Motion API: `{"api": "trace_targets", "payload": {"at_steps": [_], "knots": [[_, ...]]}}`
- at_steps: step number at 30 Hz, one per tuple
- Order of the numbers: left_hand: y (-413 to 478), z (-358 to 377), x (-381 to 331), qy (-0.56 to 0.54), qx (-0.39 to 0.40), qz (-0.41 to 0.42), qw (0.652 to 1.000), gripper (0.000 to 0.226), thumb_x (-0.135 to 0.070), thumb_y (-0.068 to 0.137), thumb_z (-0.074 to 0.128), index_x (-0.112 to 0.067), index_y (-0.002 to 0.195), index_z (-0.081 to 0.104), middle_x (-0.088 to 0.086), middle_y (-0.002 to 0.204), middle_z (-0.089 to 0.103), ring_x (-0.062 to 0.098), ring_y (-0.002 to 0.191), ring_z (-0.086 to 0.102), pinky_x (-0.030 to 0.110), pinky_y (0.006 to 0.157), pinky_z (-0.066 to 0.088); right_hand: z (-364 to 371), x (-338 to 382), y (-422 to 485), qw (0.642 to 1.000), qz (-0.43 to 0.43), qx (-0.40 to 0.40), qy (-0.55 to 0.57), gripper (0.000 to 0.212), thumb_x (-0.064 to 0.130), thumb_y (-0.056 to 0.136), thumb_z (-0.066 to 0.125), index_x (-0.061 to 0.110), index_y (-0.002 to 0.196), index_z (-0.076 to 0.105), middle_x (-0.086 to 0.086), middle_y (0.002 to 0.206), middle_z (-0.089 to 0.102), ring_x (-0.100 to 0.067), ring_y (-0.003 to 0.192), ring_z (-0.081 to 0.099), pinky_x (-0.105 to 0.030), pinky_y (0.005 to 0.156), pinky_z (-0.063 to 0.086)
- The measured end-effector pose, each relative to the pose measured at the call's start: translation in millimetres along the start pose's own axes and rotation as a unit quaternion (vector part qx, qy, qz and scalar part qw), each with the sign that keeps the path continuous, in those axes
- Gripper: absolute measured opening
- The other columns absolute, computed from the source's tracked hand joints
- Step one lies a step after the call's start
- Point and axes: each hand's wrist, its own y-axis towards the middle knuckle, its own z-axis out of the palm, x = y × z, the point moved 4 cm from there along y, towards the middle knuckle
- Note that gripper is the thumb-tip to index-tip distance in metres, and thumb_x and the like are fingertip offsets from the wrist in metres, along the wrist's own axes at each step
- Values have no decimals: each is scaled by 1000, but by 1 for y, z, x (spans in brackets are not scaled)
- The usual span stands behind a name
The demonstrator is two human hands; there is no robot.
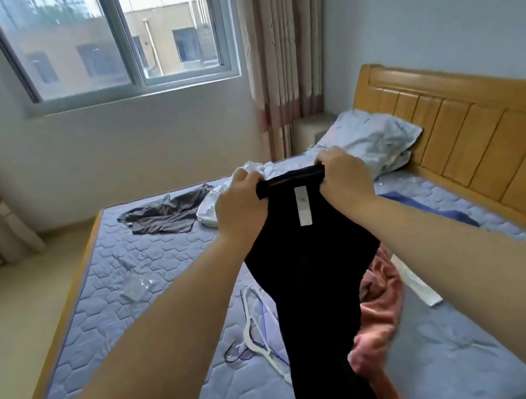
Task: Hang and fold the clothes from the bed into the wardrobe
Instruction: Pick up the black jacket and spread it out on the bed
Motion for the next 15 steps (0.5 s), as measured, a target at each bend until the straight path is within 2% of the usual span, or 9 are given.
{"api": "trace_targets", "payload": {"at_steps": [2,3,5,7,9,10,13,15], "knots": [[11,-5,-4,80,91,-20,992,21,-15,83,52,-13,99,65,9,101,63,33,90,60,35,72,46,-18,-10,11,997,42,45,-49,27,1,83,51,4,109,59,-17,112,58,-35,100,59,-33,73,40],[15,-9,-8,95,103,-19,990,22,-14,82,50,-12,97,65,10,98,64,33,91,61,34,71,46,-26,-16,12,994,64,62,-61,29,1,84,49,4,111,58,-16,115,56,-35,103,58,-33,75,41],[27,-21,-22,54,43,-3,998,19,-11,81,50,-12,93,64,9,90,65,33,82,61,33,65,45,-47,-23,13,995,85,25,-46,27,1,86,47,5,111,57,-13,115,52,-34,101,56,-33,72,37],[44,-26,-28,24,10,-17,1000,17,-11,84,49,-12,94,63,9,89,65,33,79,61,34,65,47,-68,-36,17,991,128,-8,-43,27,2,90,44,5,114,55,-13,117,55,-32,102,56,-35,76,42],[59,-20,-29,68,103,-60,991,20,-11,86,48,-11,100,63,11,99,65,33,91,62,35,74,50,-82,-56,16,975,209,42,-57,31,6,94,41,4,123,52,-17,125,55,-34,112,54,-39,90,45],[63,-17,-31,90,148,-68,983,20,-11,87,49,-10,102,62,12,103,64,33,95,61,35,78,51,-90,-65,12,969,234,57,-53,32,6,95,41,5,125,52,-17,127,55,-34,114,53,-38,90,45],[69,-10,-50,101,170,-65,978,21,-15,86,49,-11,101,62,11,102,64,33,94,61,34,79,51,-112,-84,1,970,244,1,-12,25,6,94,44,6,114,59,-14,112,62,-31,101,59,-30,73,41],[60,-3,-63,54,275,-132,951,24,-17,86,48,-11,107,58,10,101,60,30,84,62,35,66,55,-122,-93,-5,957,284,51,-1,19,8,94,42,5,106,57,-17,105,61,-31,92,60,-29,69,40]]}}
